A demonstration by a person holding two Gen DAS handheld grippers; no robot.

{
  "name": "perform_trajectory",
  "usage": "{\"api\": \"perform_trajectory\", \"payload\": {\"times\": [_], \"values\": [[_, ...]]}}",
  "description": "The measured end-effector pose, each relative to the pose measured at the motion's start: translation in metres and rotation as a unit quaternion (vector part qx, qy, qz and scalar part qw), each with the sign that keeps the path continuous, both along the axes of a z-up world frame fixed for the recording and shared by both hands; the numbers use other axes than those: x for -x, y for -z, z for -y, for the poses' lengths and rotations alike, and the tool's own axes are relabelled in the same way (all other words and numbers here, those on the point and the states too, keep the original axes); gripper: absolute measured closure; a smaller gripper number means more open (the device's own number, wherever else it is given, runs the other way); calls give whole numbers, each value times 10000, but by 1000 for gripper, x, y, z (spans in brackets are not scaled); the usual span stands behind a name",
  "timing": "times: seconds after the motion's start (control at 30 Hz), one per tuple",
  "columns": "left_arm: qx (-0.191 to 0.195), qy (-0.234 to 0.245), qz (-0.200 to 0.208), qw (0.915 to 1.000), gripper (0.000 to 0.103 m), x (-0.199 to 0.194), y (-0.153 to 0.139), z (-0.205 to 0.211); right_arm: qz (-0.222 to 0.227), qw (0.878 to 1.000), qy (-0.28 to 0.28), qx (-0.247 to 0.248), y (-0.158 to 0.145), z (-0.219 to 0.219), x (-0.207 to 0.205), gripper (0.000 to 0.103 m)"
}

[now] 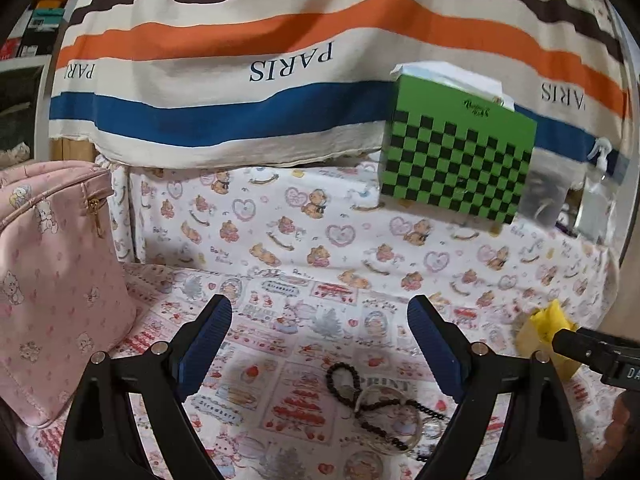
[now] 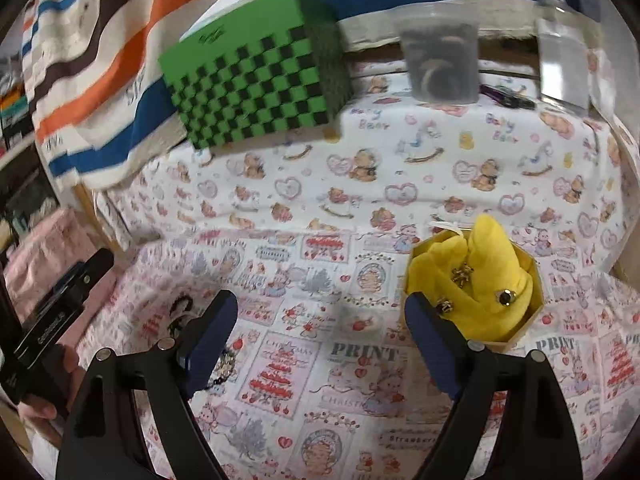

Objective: Organize jewelry
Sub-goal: 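Grasp a small silver ring near the bead bracelets with the right tool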

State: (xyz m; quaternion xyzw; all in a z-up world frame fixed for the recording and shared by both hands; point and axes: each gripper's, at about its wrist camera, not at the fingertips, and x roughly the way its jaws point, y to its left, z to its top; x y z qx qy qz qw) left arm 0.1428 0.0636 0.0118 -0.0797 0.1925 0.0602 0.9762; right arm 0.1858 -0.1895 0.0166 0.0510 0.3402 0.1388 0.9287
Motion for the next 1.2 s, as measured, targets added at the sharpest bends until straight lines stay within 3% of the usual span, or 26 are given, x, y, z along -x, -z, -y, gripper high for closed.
{"api": "perform_trajectory", "payload": {"times": [0.1,0.17,0.23,0.33,0.53,0.8,1.2], "values": [[-22,47,-14,10000,12,0,0,2,-32,9988,-126,471,1,-17,-2,20],[-3,50,-6,10000,11,0,0,1,-109,9959,-328,831,4,-32,-5,25],[266,62,-60,9996,7,-2,0,-5,-340,9928,-545,1009,7,-46,-15,34],[550,-135,-112,9983,5,-4,2,-18,-887,9878,-748,1035,17,-64,-36,47],[412,-462,-23,9981,5,-3,2,-25,-1772,9781,-753,792,36,-91,-82,78],[351,-559,-139,9977,5,-6,6,-27,-1991,9704,-811,1097,48,-128,-105,84],[367,-665,12,9971,5,-2,3,-29,-2068,9680,-678,1249,62,-141,-121,90]]}}
